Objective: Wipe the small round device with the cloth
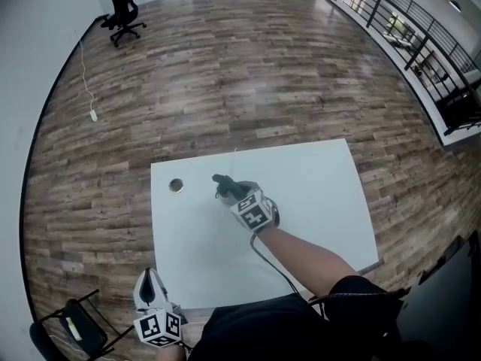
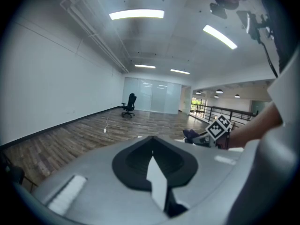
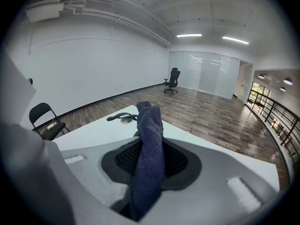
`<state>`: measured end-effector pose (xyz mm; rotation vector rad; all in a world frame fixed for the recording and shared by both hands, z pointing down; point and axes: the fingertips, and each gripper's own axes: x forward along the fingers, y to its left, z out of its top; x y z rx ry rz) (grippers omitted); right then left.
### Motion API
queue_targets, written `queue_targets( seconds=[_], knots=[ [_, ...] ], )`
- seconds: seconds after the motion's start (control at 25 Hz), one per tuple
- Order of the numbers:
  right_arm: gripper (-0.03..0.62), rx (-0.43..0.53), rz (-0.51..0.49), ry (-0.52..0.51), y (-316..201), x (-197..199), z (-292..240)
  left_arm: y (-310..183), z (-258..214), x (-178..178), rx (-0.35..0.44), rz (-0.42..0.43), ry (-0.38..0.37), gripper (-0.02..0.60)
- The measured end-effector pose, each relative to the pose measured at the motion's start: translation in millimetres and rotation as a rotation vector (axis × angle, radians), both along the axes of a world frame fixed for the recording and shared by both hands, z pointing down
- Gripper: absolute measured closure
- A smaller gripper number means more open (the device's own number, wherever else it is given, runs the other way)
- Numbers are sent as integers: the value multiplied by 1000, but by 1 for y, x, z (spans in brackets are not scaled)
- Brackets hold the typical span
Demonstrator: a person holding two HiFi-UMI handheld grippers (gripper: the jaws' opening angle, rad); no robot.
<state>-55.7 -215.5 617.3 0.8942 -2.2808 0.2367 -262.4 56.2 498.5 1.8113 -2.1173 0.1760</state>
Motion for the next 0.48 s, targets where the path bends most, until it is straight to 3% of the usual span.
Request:
queue_targets(
  seconds=[0.48],
  knots=[
    [489,-6,-56,19,12,-17,8,9,5,-6,-2,-23,7,574]
  ],
)
